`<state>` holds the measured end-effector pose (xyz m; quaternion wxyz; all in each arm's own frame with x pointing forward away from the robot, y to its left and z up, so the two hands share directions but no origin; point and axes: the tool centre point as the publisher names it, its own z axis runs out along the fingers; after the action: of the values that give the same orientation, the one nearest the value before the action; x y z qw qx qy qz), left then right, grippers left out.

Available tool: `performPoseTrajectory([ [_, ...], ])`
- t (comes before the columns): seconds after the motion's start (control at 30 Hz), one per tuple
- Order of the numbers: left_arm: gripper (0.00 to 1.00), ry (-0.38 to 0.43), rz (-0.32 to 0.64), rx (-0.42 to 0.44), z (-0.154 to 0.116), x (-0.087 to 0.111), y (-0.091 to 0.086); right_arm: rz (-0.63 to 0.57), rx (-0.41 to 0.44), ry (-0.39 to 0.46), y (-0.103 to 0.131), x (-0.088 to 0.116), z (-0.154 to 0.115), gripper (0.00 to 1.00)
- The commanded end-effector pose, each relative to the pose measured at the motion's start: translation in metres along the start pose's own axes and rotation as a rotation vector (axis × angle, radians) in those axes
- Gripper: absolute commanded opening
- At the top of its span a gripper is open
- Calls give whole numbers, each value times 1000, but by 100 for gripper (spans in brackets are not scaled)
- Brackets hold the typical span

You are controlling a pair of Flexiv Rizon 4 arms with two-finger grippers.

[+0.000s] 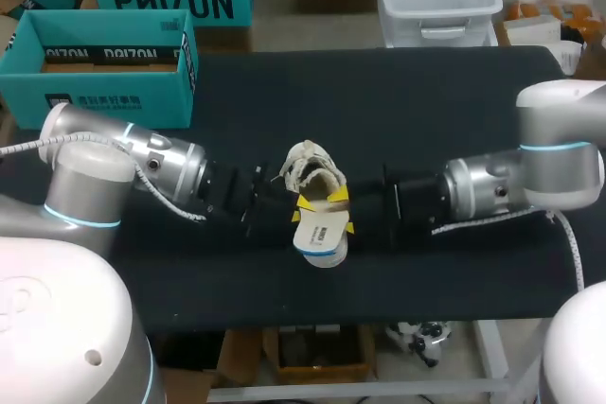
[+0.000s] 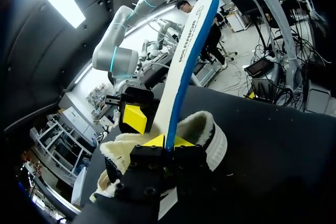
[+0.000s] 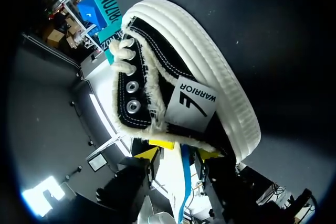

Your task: Open the shoe tongue, take the insole out of the shoe, put the insole back into the shoe, and pack the shoe into the shoebox

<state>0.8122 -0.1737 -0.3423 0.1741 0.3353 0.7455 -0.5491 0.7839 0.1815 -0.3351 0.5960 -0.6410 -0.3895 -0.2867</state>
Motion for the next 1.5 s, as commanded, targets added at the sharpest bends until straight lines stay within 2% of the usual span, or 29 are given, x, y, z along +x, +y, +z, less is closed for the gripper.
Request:
performPoseTrajectory([
  [0.03,0,-19,-5,8,1,2,0,-11,-77,-26,-27,9,-5,47],
  [0.13,0,-21,-6,11,1,1,-2,-15,-82,-29,-30,9,-6,42],
  [0.17,0,-20,-5,12,2,2,-3,-14,-83,-32,-32,9,-6,32],
  [0.23,0,-19,-3,10,2,1,-5,-13,-85,-36,-34,8,-6,24],
  [0.27,0,-19,-2,9,2,1,-5,-12,-85,-37,-35,7,-5,15],
  [0.33,0,-20,-2,8,2,1,-6,-11,-86,-37,-37,5,-6,13],
  [0.37,0,-20,-2,7,3,1,-6,-10,-86,-36,-38,4,-7,1],
  [0.6,0,-24,-9,6,2,1,-8,4,-55,-41,-33,-1,-5,0],
  [0.63,20,-22,-8,13,1,2,-12,4,-53,-41,-32,-2,-4,0],
  [0.67,48,-22,3,22,0,3,-15,4,-51,-41,-31,-2,-4,0],
  [0.7,53,-23,10,28,0,4,-18,2,-50,-40,-31,-2,-5,0],
  [0.8,49,-23,33,42,0,7,-26,1,-48,-37,-28,-5,-5,0],
  [0.87,36,-21,49,49,1,9,-33,2,-44,-32,-26,-7,-6,0],
  [0.9,34,-21,55,44,1,9,-34,2,-44,-31,-26,-7,-6,0],
  [0.93,12,-23,60,38,3,10,-37,2,-42,-28,-25,-8,-6,0],
  [0.97,0,-21,70,36,3,9,-38,3,-41,-27,-24,-9,-6,0],
  [1.1,0,-20,73,32,5,8,-38,9,-37,-25,-21,-10,-6,0],
  [1.5,0,-4,10,-24,7,-2,-5,24,-7,-38,7,-11,-4,0],
])
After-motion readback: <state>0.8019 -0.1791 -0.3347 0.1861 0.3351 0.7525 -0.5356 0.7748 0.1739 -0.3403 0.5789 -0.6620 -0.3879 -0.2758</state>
